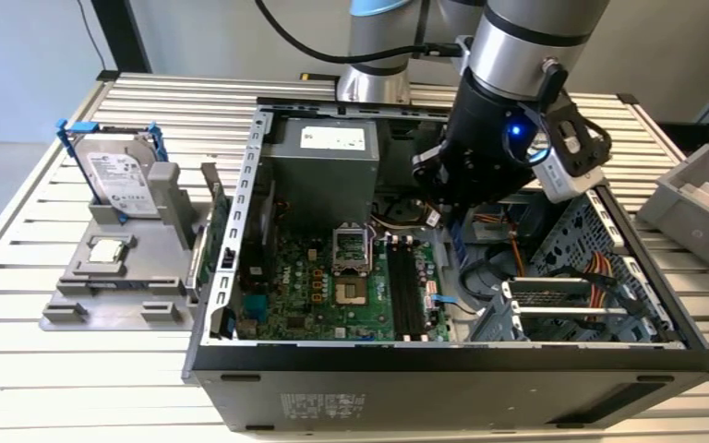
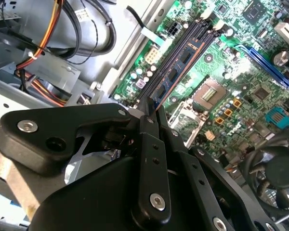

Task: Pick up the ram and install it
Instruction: 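Insert the ram into the slot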

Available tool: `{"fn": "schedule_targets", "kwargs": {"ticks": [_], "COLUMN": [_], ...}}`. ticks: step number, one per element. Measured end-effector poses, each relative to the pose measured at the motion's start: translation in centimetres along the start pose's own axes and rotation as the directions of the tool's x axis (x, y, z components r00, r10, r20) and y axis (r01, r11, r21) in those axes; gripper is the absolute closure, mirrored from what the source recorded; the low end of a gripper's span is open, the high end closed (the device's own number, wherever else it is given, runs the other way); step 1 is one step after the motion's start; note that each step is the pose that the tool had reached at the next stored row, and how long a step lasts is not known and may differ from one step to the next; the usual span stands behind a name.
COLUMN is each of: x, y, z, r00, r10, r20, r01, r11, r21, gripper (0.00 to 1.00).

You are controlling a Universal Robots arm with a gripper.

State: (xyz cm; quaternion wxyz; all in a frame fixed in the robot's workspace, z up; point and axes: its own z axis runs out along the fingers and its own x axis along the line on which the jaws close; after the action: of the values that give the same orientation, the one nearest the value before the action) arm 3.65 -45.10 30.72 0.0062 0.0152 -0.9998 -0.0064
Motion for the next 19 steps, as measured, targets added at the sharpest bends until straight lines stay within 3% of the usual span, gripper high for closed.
{"fn": "schedule_targets", "kwargs": {"ticks": [6, 13, 19], "x": [0.0, -0.01, -0.02], "y": [-0.01, -0.02, -0.02], "z": [0.24, 1.09, 1.44], "r00": [1.0, 1.0, 1.0], "r10": [0.0, 0.008, 0.008], "r20": [-0.0001, 0.0001, 0.0001], "r01": [0.0, -0.008, -0.008], "r11": [1.0, 1.0, 1.0], "r21": [0.0016, 0.0016, 0.0018], "gripper": [1.0, 1.0, 1.0]}}
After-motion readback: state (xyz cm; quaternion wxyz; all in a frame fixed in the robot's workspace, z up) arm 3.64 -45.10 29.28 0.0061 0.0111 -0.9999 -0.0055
